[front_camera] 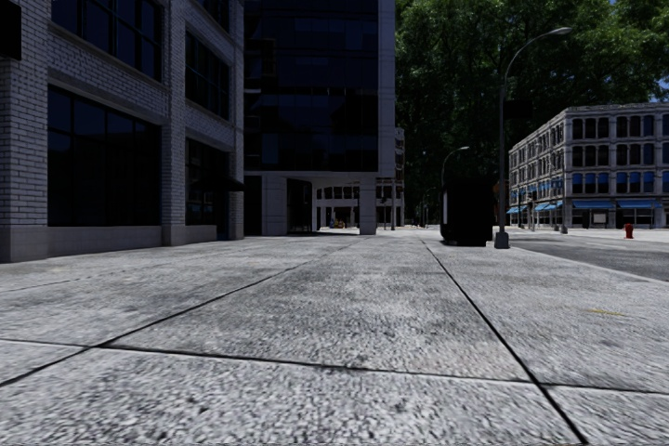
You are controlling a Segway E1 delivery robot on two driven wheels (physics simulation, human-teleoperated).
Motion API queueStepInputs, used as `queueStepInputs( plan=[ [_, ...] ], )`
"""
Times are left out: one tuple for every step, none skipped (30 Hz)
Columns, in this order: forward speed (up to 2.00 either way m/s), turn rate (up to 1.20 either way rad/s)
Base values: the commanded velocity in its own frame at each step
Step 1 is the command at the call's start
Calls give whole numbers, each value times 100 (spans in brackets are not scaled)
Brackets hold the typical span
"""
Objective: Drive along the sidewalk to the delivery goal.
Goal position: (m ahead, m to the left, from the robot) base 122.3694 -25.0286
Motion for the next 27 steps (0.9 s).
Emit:
queueStepInputs(
  plan=[
    [200, 0],
    [200, 0],
    [200, 0],
    [200, 0],
    [200, 0],
    [200, 0],
    [200, 0],
    [200, 0],
    [200, 0],
    [200, 0],
    [200, 0],
    [200, 0],
    [200, 0],
    [200, 0],
    [200, 0],
    [200, 0],
    [200, 0],
    [200, 0],
    [200, 0],
    [200, 0],
    [200, 0],
    [200, 0],
    [200, 0],
    [200, 0],
    [200, 0],
    [200, 0],
    [200, 0]
  ],
)
